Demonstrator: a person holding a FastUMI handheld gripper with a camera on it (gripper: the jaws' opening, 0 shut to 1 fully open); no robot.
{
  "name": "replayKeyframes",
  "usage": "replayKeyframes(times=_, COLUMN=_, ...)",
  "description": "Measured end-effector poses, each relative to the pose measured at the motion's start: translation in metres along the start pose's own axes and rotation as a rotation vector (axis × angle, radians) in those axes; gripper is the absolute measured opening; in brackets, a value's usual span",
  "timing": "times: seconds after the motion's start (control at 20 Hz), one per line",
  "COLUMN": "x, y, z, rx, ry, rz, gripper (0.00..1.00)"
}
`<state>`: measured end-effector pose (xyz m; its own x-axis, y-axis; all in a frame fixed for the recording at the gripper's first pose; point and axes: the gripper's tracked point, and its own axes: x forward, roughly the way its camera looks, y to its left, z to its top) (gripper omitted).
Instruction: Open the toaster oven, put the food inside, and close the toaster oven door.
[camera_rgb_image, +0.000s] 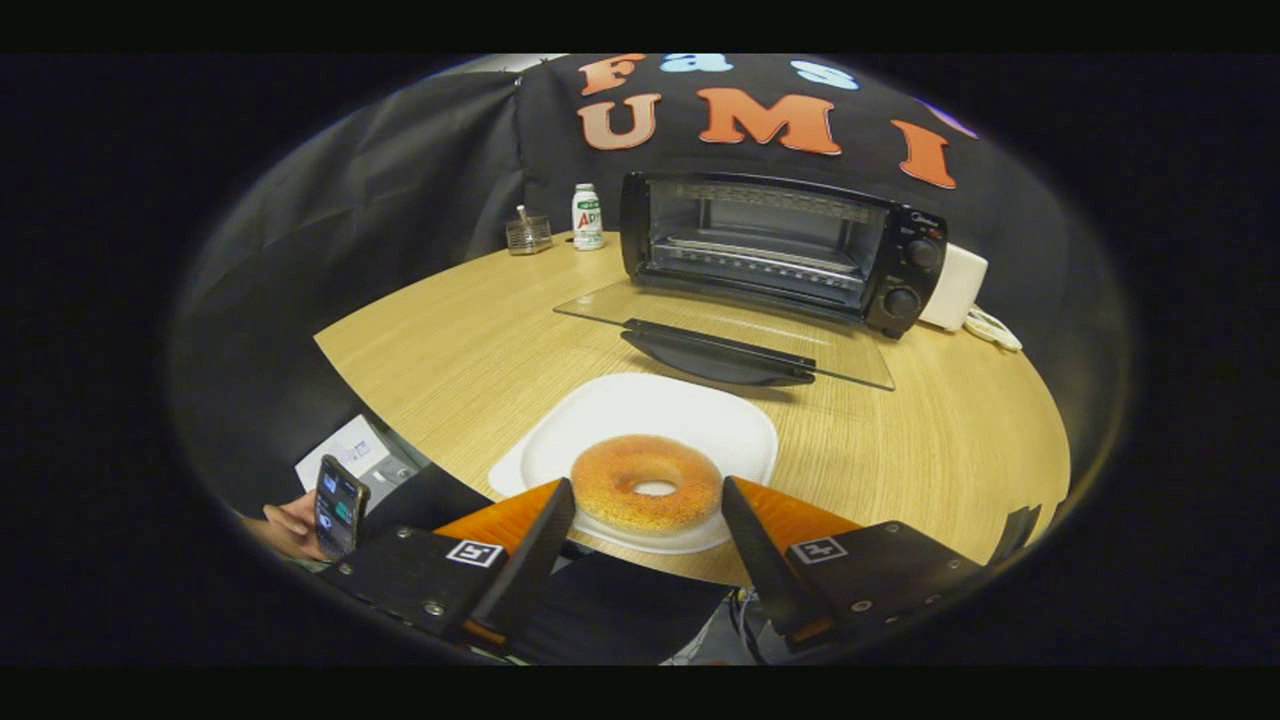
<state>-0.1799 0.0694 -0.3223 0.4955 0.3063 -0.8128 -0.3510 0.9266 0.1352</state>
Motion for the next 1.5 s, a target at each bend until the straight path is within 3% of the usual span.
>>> replayKeyframes(times=0.15, x=0.002, y=0.000, z=0.002, rx=-0.010, ry=-0.014, rz=-0.003, gripper=0.75)
replayKeyframes(times=0.3, x=0.003, y=-0.002, z=0.008, rx=0.014, ry=-0.034, rz=-0.001, gripper=0.49)
replayKeyframes(times=0.4, x=0.000, y=-0.003, z=0.018, rx=0.057, ry=-0.065, rz=0.013, gripper=0.38)
replayKeyframes(times=0.8, x=0.008, y=-0.002, z=0.081, rx=0.215, ry=-0.189, rz=0.080, gripper=0.35)
replayKeyframes(times=1.1, x=0.033, y=-0.034, z=0.159, rx=0.328, ry=-0.303, rz=0.029, gripper=0.35)
replayKeyframes(times=1.5, x=0.078, y=-0.060, z=0.228, rx=0.640, ry=-0.381, rz=0.049, gripper=0.34)
